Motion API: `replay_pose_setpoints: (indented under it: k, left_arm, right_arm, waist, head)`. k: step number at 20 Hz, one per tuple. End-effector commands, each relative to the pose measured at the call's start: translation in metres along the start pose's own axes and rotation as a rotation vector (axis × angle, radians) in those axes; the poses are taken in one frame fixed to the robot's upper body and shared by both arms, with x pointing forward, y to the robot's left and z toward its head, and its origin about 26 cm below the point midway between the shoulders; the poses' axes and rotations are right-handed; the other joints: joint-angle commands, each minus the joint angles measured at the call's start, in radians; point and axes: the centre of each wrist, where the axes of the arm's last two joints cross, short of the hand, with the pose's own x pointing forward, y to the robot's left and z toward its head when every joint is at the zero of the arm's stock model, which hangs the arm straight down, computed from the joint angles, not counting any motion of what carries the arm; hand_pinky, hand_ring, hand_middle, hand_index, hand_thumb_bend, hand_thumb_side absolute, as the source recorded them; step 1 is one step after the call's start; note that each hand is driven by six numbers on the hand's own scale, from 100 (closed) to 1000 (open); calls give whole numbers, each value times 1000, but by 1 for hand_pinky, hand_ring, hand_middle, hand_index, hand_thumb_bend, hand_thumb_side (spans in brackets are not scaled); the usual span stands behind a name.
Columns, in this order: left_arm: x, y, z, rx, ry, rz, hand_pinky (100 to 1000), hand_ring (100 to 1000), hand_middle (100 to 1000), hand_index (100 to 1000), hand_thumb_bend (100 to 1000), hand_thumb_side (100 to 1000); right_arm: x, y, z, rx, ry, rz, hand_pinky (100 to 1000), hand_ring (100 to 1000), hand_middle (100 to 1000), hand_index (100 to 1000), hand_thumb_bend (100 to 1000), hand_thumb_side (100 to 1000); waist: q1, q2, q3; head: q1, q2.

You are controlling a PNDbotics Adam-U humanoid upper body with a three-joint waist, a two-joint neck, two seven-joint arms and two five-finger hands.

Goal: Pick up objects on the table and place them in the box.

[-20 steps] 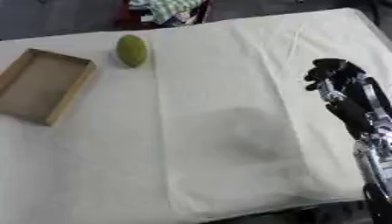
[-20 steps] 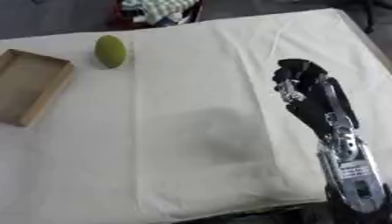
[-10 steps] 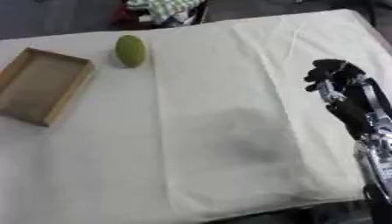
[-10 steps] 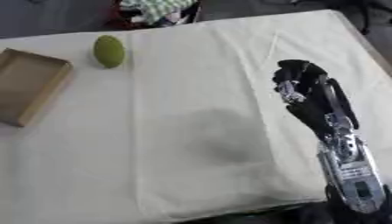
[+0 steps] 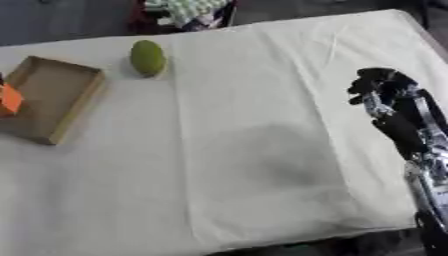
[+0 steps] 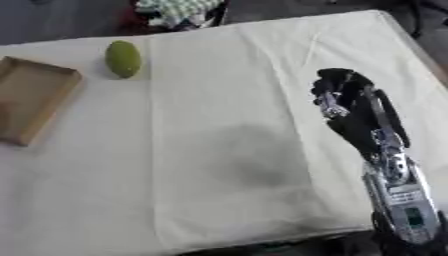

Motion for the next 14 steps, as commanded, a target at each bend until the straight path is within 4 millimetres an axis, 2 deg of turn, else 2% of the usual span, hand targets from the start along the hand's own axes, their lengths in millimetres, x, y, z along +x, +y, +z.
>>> replay_pose_setpoints:
  k: [1,2,5,7,10,14]
  left_arm:
    - [37,8,-10,0,-111,42,701,975,994,850,485,534]
    - [50,4,-10,-37,-148,45,691,959,968,853,394,529]
    - [86,-5,-9,-166,-256,3,692,946,954,858,356,508]
    - [102,-12,-8,-242,-306,-56,687,930,939,858,335,506]
    - [115,-30,-7,-363,-352,-164,684,916,924,858,320,482]
    - [121,-57,-1,-475,-385,-297,680,888,897,851,319,443]
  right_arm:
    - [4,-4,-3,6,-17,19,603,659,593,725,100,420]
    - [4,-4,-3,8,-17,18,603,659,593,725,100,419]
    - [4,-3,-3,13,-17,16,603,659,593,725,100,419]
    - [4,-3,-2,16,-15,14,603,659,593,725,100,420]
    - [3,-1,-2,24,-15,10,603,659,593,725,100,420]
    - [3,1,-2,33,-14,4,603,658,593,725,100,420]
  waist:
    - [1,-18,-2]
    - [2,-18,-5]
    - [2,-20,-12]
    - [1,-21,-17]
    - [0,-23,-26]
    - [-3,-23,-39]
  head:
    - [-2,5]
    - [0,5]
    - [1,5]
    - [3,5]
    - [8,5]
    - [16,5]
